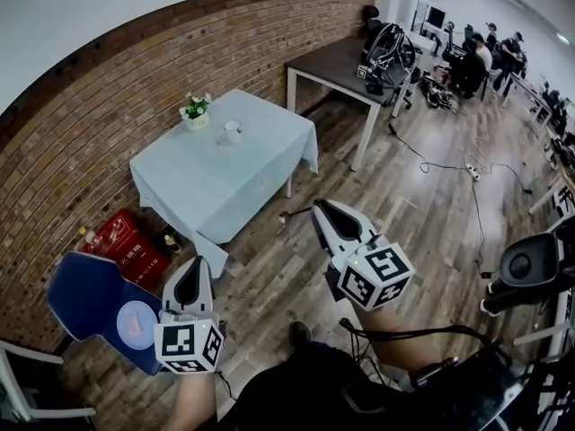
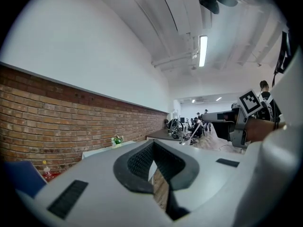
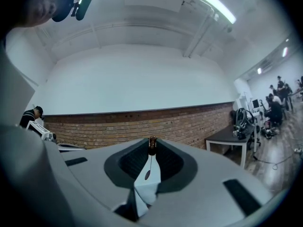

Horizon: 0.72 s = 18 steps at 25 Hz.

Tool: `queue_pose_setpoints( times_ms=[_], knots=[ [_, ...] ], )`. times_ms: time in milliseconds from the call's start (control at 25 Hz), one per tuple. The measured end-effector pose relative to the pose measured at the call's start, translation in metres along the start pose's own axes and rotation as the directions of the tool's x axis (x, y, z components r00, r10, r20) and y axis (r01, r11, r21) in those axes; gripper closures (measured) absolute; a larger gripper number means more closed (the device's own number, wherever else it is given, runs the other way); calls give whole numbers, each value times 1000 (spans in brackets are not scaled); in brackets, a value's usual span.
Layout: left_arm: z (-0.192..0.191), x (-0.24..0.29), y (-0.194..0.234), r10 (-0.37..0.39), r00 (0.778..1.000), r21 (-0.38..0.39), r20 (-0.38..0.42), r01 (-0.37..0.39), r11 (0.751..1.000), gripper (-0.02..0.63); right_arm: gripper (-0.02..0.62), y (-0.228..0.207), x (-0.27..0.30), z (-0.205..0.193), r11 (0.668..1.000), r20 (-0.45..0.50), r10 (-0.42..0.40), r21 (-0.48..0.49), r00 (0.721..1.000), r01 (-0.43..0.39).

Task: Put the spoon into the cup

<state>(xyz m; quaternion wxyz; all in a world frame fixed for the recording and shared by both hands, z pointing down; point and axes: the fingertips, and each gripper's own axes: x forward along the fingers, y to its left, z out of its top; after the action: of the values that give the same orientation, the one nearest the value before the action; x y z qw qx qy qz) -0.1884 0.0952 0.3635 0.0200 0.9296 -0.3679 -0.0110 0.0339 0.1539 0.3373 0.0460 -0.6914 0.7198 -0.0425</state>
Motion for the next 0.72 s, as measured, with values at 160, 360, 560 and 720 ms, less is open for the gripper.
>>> queue_pose_setpoints(
  times_ms=[160, 360, 560, 720],
  knots=[
    [3, 37, 1, 6, 1000, 6, -6, -6, 1000, 597, 537, -28, 22, 1, 1000, -6, 1, 18, 1000, -1],
    [4, 83, -7, 11, 1000, 16, -20, -11, 1000, 597, 537, -62, 44, 4, 1000, -6, 17, 23, 1000, -17],
    [0, 125, -24, 0, 1000, 33, -31, 1, 999, 597, 537, -98, 60, 3, 999, -2, 34, 27, 999, -34],
    [-1, 149, -27, 7, 999, 38, -38, -5, 999, 597, 537, -123, 74, 1, 999, -1, 36, 38, 999, -36]
  ],
)
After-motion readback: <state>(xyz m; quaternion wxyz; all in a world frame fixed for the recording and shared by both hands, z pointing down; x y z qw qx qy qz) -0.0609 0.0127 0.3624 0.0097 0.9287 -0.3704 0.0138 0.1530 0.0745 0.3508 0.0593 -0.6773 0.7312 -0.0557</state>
